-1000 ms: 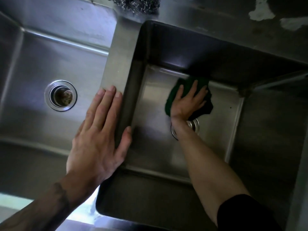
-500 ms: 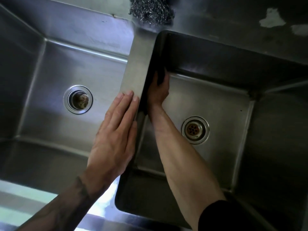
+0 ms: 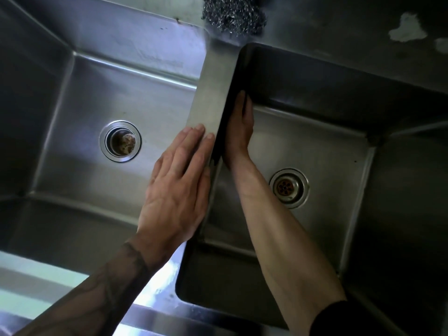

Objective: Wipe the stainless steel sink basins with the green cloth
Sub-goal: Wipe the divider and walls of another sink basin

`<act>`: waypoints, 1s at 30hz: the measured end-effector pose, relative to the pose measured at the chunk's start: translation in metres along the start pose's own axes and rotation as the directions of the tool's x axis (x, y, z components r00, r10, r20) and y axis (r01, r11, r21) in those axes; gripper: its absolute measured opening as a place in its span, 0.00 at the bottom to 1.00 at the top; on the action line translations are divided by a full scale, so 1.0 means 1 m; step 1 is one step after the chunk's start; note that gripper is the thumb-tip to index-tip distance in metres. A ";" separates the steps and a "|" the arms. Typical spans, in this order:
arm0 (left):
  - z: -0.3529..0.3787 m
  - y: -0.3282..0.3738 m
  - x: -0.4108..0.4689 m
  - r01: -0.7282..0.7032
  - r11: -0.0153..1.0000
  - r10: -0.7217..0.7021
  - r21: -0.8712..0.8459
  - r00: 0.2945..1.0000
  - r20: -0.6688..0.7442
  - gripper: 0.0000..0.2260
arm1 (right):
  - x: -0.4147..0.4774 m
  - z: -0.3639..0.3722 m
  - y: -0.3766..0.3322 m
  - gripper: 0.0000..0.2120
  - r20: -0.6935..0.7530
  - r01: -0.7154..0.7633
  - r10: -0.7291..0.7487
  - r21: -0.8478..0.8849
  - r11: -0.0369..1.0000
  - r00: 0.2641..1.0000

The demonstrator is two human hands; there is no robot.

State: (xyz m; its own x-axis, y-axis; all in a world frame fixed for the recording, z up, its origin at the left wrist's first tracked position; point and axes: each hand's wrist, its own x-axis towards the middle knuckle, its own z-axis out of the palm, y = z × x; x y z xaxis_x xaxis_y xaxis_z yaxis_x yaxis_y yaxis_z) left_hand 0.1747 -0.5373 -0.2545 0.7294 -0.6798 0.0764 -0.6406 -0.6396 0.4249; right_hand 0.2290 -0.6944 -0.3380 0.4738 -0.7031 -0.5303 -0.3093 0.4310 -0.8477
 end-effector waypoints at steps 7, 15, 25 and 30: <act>-0.001 0.003 0.000 0.018 0.992 -0.020 0.128 1.000 0.018 0.24 | -0.020 -0.002 -0.011 0.25 0.060 0.217 -0.217 0.005 0.976 0.974; -0.002 0.003 0.003 -0.002 0.996 0.001 0.094 1.000 0.015 0.24 | -0.036 -0.010 -0.017 0.25 0.111 0.200 -0.199 0.000 0.980 0.974; -0.001 0.004 0.003 -0.003 0.997 0.003 0.081 1.000 0.000 0.23 | -0.010 -0.007 0.003 0.23 0.107 0.001 0.008 -0.086 0.996 0.994; -0.002 0.004 0.003 -0.004 0.998 0.003 0.068 1.000 0.010 0.24 | -0.062 -0.021 0.012 0.21 0.205 0.229 -0.222 -0.007 0.974 0.953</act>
State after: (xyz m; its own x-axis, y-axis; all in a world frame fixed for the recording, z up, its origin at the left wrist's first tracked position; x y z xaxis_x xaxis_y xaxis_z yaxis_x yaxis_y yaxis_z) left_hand 0.1753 -0.5413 -0.2510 0.7250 -0.6854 0.0684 -0.6581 -0.6599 0.3626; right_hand 0.1784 -0.6575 -0.3150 0.6892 -0.6502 -0.3197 -0.1983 0.2551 -0.9464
